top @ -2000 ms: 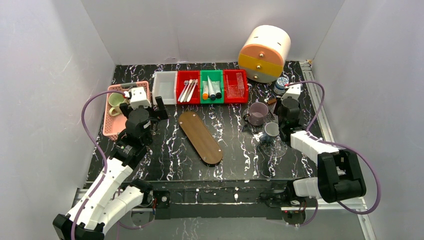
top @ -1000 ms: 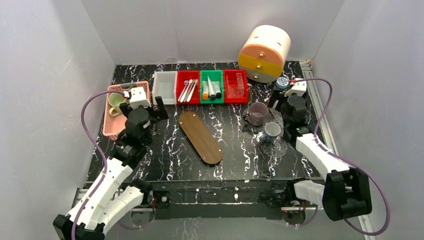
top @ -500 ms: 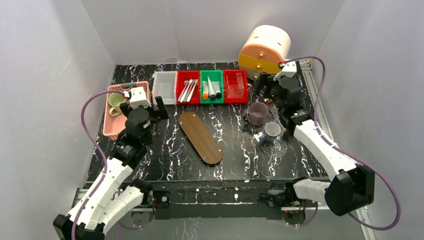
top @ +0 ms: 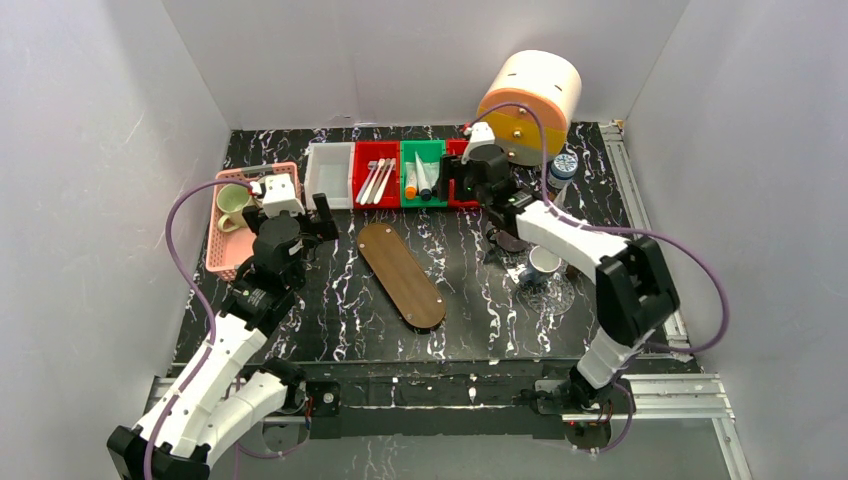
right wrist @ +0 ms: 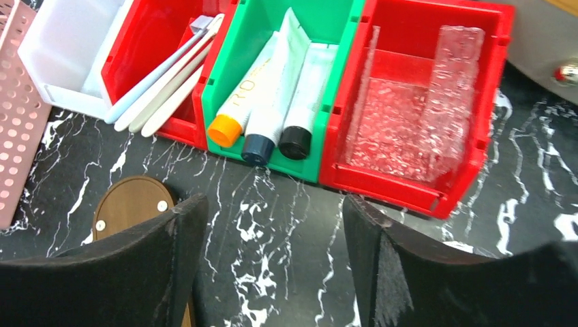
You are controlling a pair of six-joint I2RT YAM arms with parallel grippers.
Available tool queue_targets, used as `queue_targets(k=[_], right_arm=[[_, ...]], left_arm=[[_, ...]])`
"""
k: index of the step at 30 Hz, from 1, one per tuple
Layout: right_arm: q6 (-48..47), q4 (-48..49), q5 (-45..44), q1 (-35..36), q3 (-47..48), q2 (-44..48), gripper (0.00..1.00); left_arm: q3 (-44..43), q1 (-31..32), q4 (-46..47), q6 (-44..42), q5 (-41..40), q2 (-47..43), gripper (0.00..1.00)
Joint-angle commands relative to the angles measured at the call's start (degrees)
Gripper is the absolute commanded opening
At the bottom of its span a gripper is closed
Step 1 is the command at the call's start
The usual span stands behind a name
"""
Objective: Prepare toiletry sets of a toothbrush and toothpaste on the tray
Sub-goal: Move the toothpaste holder to the center of the board.
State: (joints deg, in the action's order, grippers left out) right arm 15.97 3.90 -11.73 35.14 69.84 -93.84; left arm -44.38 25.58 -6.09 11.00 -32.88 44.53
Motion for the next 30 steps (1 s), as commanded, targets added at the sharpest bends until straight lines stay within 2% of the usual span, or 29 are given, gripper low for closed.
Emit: queue_targets(k=[1, 10, 18, 22, 30], right_arm=[[2.3, -0.4, 0.9, 1.2, 7.3, -6.2, 0.76], [4.0, -2.3, 1.7, 1.7, 15.3, -18.1, 0.65], [4.4, -2.8, 2.6, 1.8, 20.4, -24.4, 0.60], [4.7, -2.8, 2.8, 1.8, 22.1, -26.4, 0.55], [5.3, -2.8, 2.6, 1.8, 24.7, -29.7, 0.54]], left_arm=[[-0.2, -0.5, -0.2, 0.6, 0.0, -0.9, 0.98], [-0.1, -0.5, 0.0, 0.7, 0.9, -0.8, 0.98], [-0.2, -0.6, -0.2, 0.6, 0.9, -0.9, 0.98], [-0.2, -0.6, -0.1, 0.6, 1.1, -0.7, 0.98], [-0.1, -0.6, 0.0, 0.7, 1.2, -0.5, 0.98]])
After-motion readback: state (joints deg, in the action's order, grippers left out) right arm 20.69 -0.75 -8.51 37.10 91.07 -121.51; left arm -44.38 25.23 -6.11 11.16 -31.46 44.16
